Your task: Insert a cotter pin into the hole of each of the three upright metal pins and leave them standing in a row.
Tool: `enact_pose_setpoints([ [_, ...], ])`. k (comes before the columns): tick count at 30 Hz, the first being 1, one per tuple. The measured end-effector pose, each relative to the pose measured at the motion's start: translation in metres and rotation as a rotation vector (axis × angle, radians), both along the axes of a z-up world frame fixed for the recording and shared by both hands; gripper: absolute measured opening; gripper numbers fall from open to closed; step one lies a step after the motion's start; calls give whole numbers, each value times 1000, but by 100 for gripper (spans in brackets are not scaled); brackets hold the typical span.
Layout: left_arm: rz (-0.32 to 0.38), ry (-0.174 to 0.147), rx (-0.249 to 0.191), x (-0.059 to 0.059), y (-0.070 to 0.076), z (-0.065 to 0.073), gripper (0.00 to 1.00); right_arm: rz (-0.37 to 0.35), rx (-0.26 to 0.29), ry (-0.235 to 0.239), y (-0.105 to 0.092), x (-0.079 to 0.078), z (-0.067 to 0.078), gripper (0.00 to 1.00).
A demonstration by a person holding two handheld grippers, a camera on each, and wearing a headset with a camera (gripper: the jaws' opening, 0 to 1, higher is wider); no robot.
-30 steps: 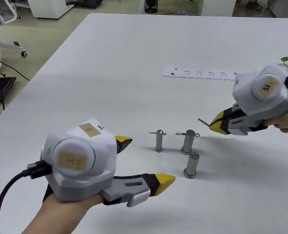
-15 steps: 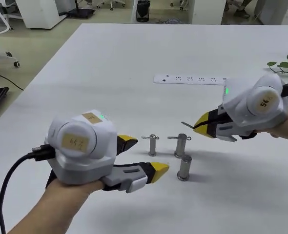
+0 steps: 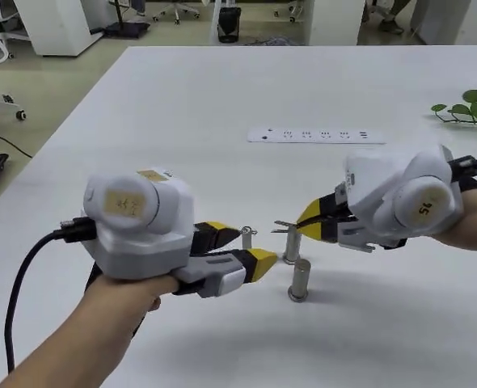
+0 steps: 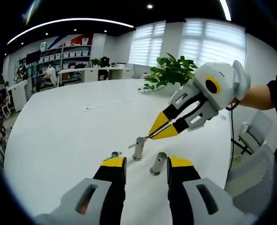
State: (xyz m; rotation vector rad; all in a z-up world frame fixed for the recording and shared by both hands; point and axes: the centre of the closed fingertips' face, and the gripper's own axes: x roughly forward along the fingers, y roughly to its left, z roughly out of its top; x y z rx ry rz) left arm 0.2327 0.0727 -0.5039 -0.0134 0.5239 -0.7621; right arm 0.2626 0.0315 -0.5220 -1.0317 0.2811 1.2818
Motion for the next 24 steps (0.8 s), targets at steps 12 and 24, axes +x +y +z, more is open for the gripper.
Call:
enact_pose_setpoints([
  [12, 49, 101, -173, 3, -6, 6, 17, 74, 4, -50, 13, -16, 9, 0],
  [24, 61, 120, -248, 1, -12, 11, 6, 105, 15, -68, 22, -26, 16, 0],
])
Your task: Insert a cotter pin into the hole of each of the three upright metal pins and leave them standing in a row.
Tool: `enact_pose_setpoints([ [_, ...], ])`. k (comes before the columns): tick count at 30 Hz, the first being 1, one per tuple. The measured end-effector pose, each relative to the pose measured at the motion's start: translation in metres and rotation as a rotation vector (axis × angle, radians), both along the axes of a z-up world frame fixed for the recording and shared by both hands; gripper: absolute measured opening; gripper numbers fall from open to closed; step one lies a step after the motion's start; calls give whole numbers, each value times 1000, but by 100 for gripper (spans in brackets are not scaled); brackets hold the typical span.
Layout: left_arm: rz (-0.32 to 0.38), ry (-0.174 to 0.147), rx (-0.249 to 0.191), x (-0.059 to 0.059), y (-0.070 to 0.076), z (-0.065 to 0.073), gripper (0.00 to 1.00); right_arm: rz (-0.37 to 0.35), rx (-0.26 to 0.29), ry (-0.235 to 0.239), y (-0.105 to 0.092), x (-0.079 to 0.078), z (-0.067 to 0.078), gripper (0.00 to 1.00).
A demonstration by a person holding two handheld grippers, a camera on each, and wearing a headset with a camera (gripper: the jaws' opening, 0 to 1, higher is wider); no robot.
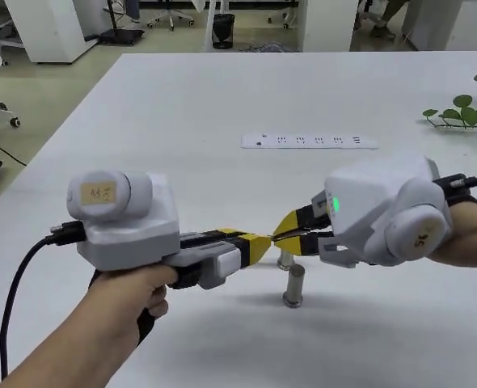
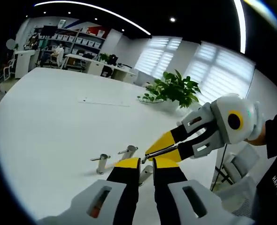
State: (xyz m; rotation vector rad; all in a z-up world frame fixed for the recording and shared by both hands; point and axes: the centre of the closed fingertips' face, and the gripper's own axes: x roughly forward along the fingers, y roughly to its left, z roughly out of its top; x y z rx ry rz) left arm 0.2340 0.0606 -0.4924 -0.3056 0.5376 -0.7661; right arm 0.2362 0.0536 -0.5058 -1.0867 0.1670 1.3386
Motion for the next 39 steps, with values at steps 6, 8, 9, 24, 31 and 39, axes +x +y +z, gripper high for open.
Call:
enact_pose_setpoints([
  [6, 5, 4, -4, 0, 1, -2, 3, -3, 6, 6, 3, -2, 0, 0],
  [8, 8, 7, -6, 0, 1, -3, 1, -5, 7, 6, 3, -2, 0, 0],
  [9, 9, 6, -5, 0, 1, -4, 0, -6, 9, 8, 4, -2, 0, 0],
  [24, -26, -46, 28, -1, -2, -5, 0, -5, 0, 8, 2, -4, -2, 0],
  [31, -41, -66, 48, -2, -1, -6, 0, -22, 10, 32, 2, -5, -5, 0],
  [39, -64, -75, 56, -6, 1, -8, 0, -46, 34, 83, 2, -9, -6, 0],
])
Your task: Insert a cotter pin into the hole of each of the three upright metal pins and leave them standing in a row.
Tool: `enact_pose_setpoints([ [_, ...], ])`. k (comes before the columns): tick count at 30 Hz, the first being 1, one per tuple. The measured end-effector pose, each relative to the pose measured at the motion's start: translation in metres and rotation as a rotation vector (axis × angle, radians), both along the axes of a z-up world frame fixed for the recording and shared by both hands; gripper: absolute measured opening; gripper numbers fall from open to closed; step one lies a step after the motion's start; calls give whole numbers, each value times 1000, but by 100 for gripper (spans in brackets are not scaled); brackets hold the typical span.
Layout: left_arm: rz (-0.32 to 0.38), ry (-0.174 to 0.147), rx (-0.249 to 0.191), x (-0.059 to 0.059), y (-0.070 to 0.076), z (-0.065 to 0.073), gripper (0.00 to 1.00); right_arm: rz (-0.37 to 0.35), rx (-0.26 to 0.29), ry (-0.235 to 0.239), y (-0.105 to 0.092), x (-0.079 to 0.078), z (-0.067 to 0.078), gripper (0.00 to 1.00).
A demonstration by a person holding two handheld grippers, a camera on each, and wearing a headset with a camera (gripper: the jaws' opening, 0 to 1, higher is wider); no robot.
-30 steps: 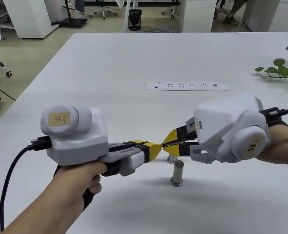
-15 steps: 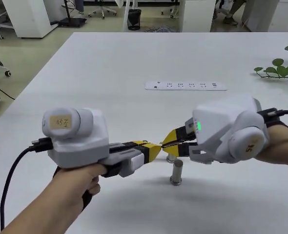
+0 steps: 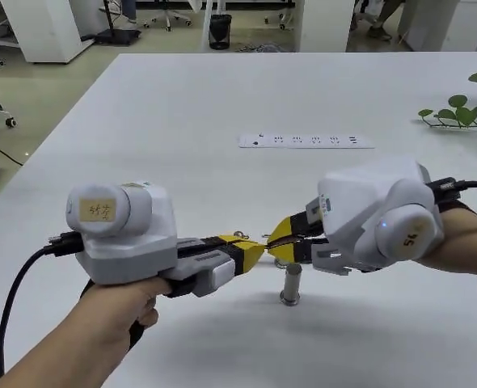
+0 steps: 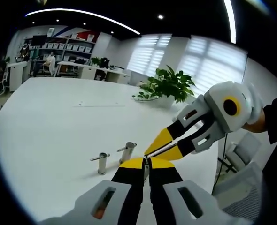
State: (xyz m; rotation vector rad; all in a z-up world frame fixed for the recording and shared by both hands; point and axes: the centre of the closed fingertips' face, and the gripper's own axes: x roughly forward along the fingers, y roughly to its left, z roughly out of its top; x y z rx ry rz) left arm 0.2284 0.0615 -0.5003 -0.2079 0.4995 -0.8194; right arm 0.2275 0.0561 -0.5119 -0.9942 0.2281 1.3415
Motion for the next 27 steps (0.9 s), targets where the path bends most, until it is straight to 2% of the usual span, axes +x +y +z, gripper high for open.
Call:
enact_pose_setpoints([
  [3, -11, -9, 17, -1, 1, -2, 0, -32, 45, 71, 1, -2, 0, 0],
  [4, -15, -17, 25, -1, 2, -2, 0, -52, 75, 114, 2, -3, 0, 0],
  [10, -41, -37, 71, -6, 6, -7, 0, -154, 179, 301, 1, -4, 0, 8],
  [13, -66, -63, 99, -7, 8, -8, 0, -204, 223, 405, -1, -4, -2, 11],
  [15, -89, -82, 119, -9, 9, -9, 0, -224, 241, 449, -2, -5, -2, 12],
  [18, -124, -109, 146, -11, 10, -10, 0, -257, 275, 541, -4, -5, -4, 13],
  [22, -186, -155, 179, -17, 9, -10, 0, -266, 300, 601, -6, -9, -3, 13],
  [23, -204, -164, 187, -19, 8, -10, 0, -259, 324, 643, -4, -14, -1, 13],
  [24, -221, -173, 191, -22, 7, -10, 0, -259, 331, 665, -4, -16, 0, 13],
  [27, -248, -176, 185, -26, 5, -11, 0, -251, 332, 686, -4, -20, -1, 14],
])
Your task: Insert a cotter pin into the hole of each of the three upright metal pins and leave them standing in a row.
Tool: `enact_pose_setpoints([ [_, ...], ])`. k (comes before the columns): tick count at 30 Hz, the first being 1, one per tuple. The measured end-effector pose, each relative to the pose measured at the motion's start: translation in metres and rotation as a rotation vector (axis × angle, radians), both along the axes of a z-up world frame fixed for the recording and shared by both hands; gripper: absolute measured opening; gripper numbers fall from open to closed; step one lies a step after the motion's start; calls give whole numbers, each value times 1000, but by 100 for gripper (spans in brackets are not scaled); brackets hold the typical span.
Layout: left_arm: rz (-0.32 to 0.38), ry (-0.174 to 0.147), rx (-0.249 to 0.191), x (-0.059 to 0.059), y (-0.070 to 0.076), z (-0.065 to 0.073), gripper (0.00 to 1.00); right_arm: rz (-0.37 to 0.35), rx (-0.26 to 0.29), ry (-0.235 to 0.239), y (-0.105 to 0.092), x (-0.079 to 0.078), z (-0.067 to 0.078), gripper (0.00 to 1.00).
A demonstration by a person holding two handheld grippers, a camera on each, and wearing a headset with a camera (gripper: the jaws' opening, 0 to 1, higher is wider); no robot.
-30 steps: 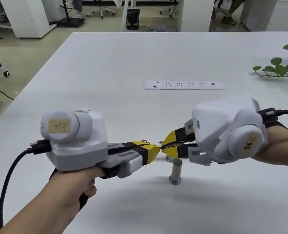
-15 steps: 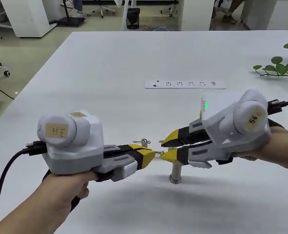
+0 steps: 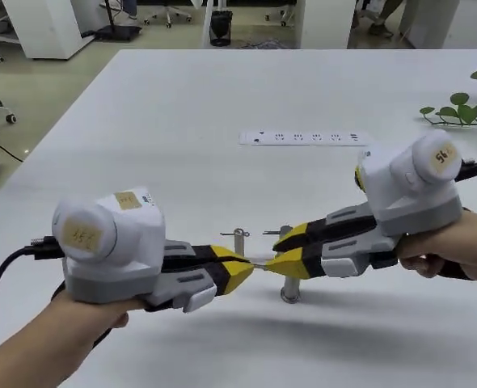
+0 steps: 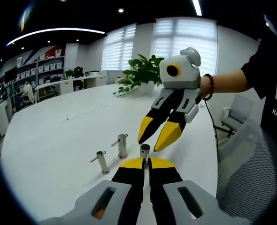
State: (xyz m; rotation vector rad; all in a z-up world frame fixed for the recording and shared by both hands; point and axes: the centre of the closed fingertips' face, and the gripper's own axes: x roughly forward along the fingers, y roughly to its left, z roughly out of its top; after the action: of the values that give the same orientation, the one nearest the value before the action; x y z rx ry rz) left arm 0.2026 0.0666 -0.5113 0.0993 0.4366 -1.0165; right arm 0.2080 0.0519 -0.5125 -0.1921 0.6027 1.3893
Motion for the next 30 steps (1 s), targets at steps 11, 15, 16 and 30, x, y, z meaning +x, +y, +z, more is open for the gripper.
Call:
enact_pose_setpoints([
  [11, -89, -13, -21, -16, -6, 5, 0, 85, 28, 71, -2, -25, -3, 14],
  [15, -107, -13, -31, -20, -8, 6, 0, 107, 25, 77, -4, -30, -5, 12],
  [16, -116, -13, -38, -22, -9, 7, 0, 108, 23, 78, -4, -30, -5, 12],
  [30, -172, 5, -94, -34, -17, 15, 0, 165, 30, 87, -5, -44, -5, 5],
])
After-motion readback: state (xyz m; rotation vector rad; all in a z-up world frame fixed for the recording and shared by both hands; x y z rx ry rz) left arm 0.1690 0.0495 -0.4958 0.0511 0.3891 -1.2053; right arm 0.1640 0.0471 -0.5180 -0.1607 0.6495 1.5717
